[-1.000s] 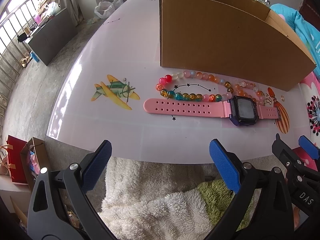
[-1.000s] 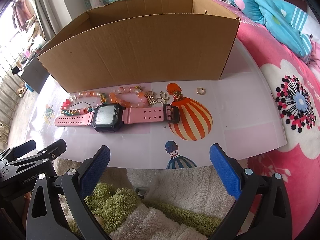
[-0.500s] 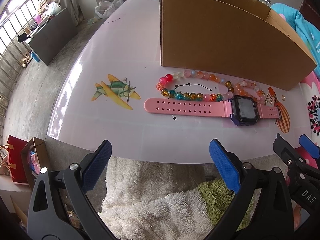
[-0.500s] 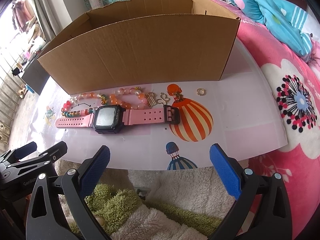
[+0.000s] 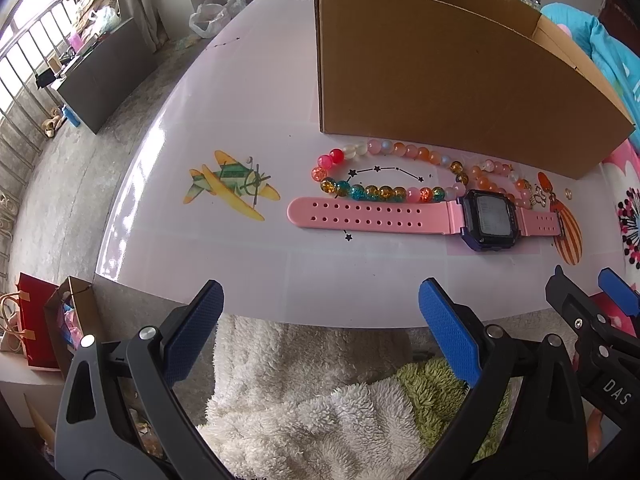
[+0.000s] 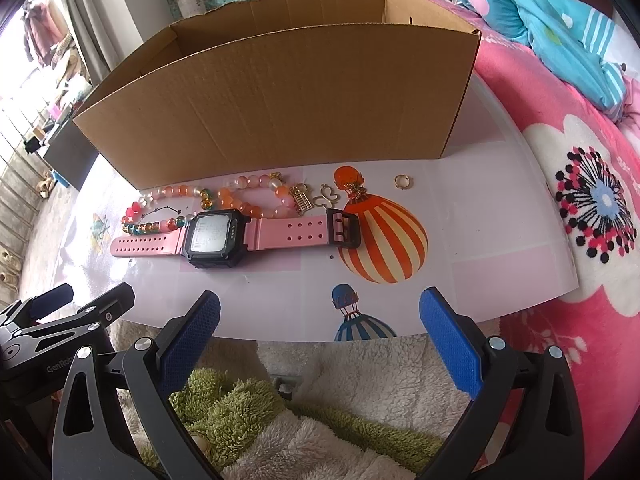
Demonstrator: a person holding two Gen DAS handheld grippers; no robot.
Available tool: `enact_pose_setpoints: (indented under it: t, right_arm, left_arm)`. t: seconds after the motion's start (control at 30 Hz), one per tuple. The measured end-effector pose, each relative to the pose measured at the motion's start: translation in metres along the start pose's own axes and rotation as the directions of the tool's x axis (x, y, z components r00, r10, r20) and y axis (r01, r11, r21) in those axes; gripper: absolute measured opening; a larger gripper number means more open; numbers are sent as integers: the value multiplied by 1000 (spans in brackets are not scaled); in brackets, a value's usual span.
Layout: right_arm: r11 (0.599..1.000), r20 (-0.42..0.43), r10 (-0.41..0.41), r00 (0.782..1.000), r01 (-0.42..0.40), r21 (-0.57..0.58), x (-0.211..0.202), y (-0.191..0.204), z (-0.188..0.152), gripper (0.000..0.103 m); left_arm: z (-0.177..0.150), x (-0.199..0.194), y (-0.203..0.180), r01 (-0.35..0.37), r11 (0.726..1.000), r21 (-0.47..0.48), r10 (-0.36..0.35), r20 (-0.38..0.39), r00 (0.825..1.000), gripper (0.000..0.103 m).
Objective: Organize jewelry
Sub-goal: 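Lower the right tool onto the pink watch and close on its face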
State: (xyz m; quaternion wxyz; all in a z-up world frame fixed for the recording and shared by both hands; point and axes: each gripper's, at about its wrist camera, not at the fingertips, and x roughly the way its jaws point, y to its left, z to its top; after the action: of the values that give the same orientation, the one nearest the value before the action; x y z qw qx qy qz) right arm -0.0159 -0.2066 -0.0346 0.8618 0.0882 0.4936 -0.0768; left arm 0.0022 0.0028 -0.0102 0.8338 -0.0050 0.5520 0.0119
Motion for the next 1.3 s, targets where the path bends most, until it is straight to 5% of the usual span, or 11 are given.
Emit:
enact_pose_setpoints:
  t: [0.37, 0.6, 0.73, 0.87, 1.0, 1.17, 1.3]
  right_arm:
    - [1000, 0, 0, 1000, 0, 15, 2, -4, -1, 97]
    - [998, 78, -53, 996, 55, -16, -4, -2, 1, 97]
    - [990, 226, -31, 974, 61, -130, -17, 9, 0, 97]
    - [954, 283, 39, 958, 49, -297, -21, 26, 1, 97]
    - [896, 243, 119, 963, 1, -443, -10, 48, 10, 97]
    - [823, 120, 177, 977, -80, -563, 13, 72, 18, 73]
    - [795, 34, 183, 983, -128, -593, 29, 79, 20, 63]
  left_arm:
    - [9, 2, -12, -12, 1000, 18, 13, -11, 1000, 95]
    - [19, 3, 0, 58, 998, -5, -58, 37, 998, 95]
    - [25, -4, 19, 167, 986, 11, -167, 149, 975, 95]
    - [30, -8, 39, 241, 969, 45, -245, 239, 940, 95]
    - [36, -6, 52, 269, 961, 60, -275, 269, 923, 95]
    - [36, -3, 47, 293, 951, 99, -309, 272, 911, 95]
    - [31, 4, 40, 289, 945, 150, -320, 253, 913, 95]
